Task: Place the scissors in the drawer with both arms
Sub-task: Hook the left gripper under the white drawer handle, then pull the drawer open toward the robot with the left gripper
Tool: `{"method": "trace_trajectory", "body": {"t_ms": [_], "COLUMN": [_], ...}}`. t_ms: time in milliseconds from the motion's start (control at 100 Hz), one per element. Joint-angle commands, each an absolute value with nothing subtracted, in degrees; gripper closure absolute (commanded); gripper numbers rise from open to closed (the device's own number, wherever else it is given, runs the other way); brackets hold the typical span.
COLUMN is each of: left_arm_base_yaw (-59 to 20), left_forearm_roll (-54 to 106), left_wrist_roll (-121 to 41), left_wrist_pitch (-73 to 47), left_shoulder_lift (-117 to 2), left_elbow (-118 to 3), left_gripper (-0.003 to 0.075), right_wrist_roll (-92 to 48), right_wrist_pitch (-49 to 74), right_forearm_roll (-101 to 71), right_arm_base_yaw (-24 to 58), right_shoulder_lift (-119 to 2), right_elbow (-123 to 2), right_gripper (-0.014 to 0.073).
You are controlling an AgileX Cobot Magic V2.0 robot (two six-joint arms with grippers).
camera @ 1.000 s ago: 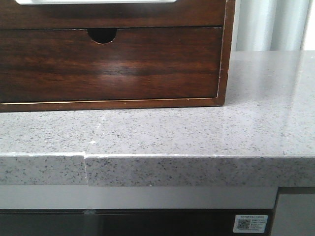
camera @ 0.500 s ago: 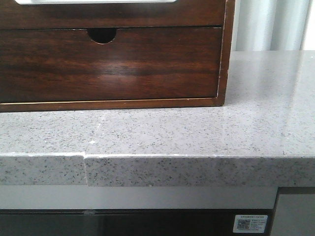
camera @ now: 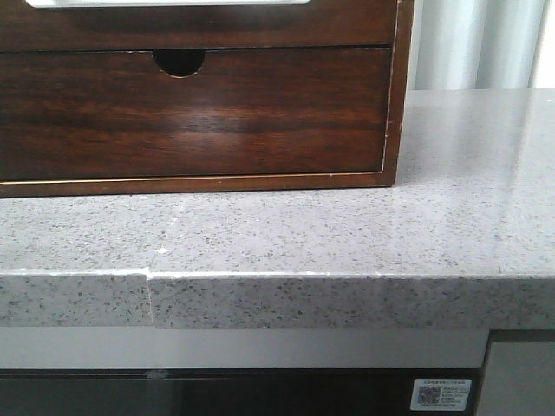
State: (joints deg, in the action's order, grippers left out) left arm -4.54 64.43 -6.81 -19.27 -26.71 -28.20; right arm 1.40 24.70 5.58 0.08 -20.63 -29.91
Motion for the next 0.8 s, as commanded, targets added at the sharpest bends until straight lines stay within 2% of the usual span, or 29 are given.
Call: {"method": "trace_trajectory", "body": {"t_ms": [0,250,420,790], "left_arm_base_yaw": [-4.96,-4.96,-4.96,-4.96], "left_forearm_roll": [73.42,95.04,106.06,107.07], "left_wrist_roll": [-12.44,-32.82,-41.5,-46.37], "left_wrist_pitch": [-18.73,-24.14,-32.38,-45.78], "left_shoulder_lift": [-29.61,-36.48,-43.27,-59.36], "left_elbow": [-29.76,-29.76,-29.76,-36.4], "left_gripper": [0.0349,0.0291,0.0294,0.0294], "right_wrist_roll": [1.37,1.37,1.37,1.37], "right_wrist_pitch": [20.02,19.93,19.93,19.93], "right_forearm_roll": [6.38,6.38,6.38,6.38], "right_arm_base_yaw": [-0.38,-0.38,-0.38,-0.38], "right_shoulder_lift": [-21.47,-21.47,-21.47,-21.47], "right_elbow": [-31.96,-31.96,-31.96,-31.85], "right_gripper": [0.0124,0.0124,0.0124,0.0124]}}
